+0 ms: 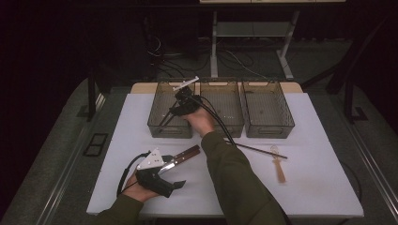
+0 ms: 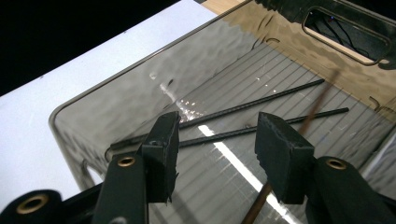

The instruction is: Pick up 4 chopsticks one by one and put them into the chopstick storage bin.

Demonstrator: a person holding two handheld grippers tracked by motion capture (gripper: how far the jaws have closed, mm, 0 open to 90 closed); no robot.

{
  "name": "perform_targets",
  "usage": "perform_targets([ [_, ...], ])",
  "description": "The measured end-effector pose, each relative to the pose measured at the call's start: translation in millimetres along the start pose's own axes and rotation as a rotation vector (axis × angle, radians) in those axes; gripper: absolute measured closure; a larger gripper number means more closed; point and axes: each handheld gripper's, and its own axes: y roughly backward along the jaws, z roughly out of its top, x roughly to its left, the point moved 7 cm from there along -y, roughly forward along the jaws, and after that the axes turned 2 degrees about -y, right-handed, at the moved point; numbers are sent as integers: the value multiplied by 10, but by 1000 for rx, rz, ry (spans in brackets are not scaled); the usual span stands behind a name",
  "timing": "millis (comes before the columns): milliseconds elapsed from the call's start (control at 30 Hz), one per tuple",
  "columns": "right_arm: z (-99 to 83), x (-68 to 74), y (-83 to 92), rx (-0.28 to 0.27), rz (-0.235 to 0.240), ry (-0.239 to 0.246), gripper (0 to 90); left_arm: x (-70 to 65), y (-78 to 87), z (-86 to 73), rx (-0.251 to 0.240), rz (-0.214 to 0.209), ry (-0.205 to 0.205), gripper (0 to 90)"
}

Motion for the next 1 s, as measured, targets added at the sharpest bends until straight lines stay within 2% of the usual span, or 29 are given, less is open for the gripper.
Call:
perform_targets([
  [300, -128, -72, 327, -28, 64, 25, 458, 1, -8, -1, 1, 4, -3, 0],
  [367, -170, -93, 408, -33, 60, 47, 450, 4, -7, -1, 0, 5, -1, 0],
  [433, -229, -128, 520, -40, 68, 47, 444, -8, -10, 3, -10, 4, 19, 0],
  [533, -302, -175, 661, -55, 69, 61, 438, -1, -7, 0, -5, 3, 10, 0],
  [667, -443, -240, 861, -67, 79, 84, 436, -12, -15, 7, -17, -3, 20, 0],
  [733, -525, -287, 950, -74, 78, 91, 436, -7, -14, -1, -7, -3, 12, 0],
  [1000, -915, -474, 1277, -59, 107, 112, 437, 9, -13, -8, -1, -1, 19, 0],
])
